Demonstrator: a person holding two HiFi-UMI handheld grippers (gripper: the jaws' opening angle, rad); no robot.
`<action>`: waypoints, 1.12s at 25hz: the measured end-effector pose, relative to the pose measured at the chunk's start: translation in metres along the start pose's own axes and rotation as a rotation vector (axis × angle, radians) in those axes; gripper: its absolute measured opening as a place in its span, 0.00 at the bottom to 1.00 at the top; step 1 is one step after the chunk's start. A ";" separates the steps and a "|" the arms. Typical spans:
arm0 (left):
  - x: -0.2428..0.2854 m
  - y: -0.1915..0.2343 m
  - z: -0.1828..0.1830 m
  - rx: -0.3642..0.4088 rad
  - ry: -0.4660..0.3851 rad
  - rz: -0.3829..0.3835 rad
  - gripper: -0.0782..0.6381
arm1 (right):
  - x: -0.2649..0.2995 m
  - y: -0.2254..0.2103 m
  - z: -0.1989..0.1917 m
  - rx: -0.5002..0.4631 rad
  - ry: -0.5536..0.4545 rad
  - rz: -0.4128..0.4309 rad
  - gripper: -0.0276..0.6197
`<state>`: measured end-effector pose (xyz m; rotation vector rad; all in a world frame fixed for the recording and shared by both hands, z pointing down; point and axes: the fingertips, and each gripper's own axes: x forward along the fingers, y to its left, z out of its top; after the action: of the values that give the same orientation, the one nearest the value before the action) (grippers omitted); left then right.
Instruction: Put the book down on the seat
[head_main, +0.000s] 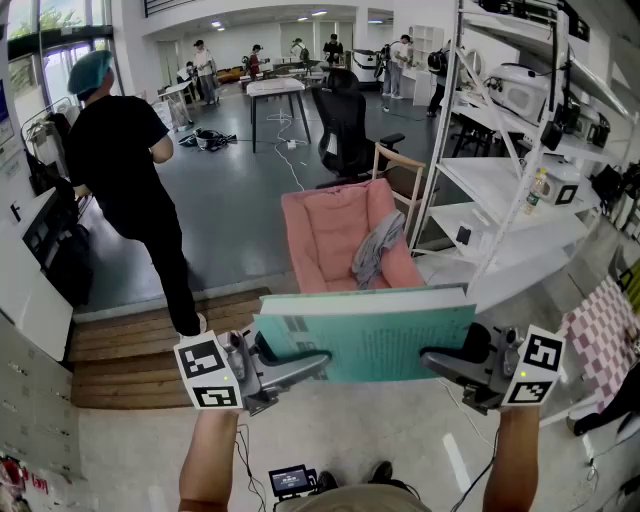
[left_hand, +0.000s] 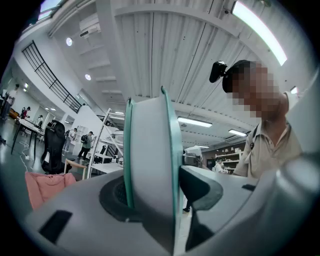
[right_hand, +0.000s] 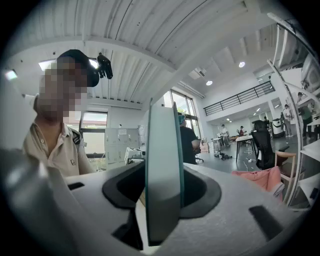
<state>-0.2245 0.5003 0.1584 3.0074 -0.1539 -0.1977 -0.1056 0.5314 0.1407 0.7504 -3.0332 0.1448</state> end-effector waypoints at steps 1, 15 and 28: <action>0.000 0.000 -0.001 -0.003 0.001 0.000 0.41 | 0.000 0.000 -0.001 0.002 0.002 0.000 0.31; 0.000 0.002 -0.002 -0.007 0.008 -0.011 0.41 | 0.000 -0.001 -0.003 0.009 0.001 -0.011 0.31; 0.043 0.047 -0.019 -0.029 0.041 0.038 0.41 | -0.011 -0.070 -0.019 0.084 -0.032 0.026 0.32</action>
<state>-0.1841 0.4516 0.1774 2.9748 -0.2026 -0.1333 -0.0631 0.4766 0.1648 0.7250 -3.0856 0.2651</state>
